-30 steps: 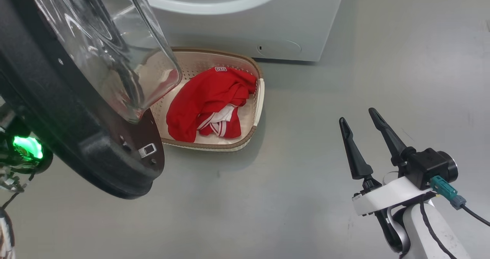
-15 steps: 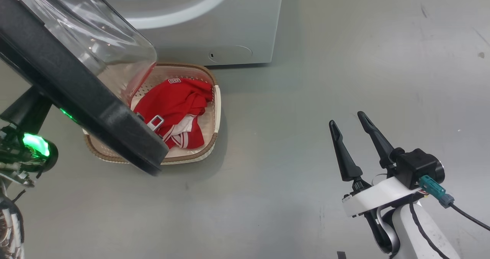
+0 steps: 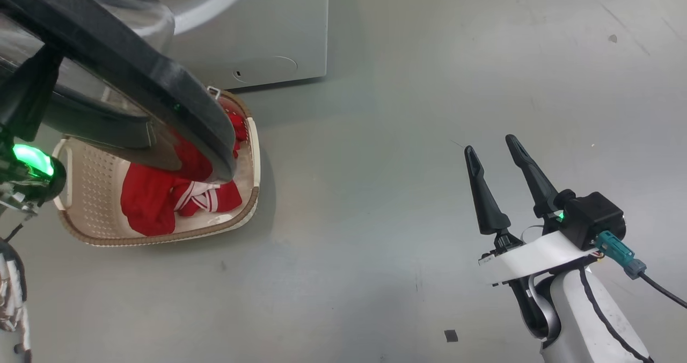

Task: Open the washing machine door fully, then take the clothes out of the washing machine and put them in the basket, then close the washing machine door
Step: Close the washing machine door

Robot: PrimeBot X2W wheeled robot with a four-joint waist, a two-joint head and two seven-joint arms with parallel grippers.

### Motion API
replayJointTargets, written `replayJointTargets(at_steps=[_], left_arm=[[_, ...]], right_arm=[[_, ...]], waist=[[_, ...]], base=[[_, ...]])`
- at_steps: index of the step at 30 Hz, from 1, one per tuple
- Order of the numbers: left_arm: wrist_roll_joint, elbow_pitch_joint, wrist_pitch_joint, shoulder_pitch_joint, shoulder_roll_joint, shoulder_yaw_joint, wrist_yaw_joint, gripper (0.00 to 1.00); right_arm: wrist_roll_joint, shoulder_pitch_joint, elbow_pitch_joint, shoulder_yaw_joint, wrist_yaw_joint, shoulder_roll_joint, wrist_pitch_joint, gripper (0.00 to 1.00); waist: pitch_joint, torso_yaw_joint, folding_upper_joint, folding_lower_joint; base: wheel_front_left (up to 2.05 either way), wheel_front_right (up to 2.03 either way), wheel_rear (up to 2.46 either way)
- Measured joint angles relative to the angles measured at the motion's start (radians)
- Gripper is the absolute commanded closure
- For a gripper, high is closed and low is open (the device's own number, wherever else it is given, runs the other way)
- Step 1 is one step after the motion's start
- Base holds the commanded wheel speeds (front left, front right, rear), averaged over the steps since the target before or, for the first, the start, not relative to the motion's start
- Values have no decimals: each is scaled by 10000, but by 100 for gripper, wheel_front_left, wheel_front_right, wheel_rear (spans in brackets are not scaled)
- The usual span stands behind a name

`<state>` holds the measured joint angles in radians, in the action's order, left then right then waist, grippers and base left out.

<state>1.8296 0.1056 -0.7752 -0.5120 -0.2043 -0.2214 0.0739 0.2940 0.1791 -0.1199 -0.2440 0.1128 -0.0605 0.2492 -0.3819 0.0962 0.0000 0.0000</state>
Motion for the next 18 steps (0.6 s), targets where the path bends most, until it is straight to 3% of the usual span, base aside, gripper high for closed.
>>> replayJointTargets(at_steps=[18], left_arm=[[-786, 462, 1241, -1863, -230, -73, -602, 100]], right_arm=[[228, 451, 341, -12, 4, 77, 29, 0]], waist=[[-987, 1080, 0, 0]], base=[[0, 0, 0]])
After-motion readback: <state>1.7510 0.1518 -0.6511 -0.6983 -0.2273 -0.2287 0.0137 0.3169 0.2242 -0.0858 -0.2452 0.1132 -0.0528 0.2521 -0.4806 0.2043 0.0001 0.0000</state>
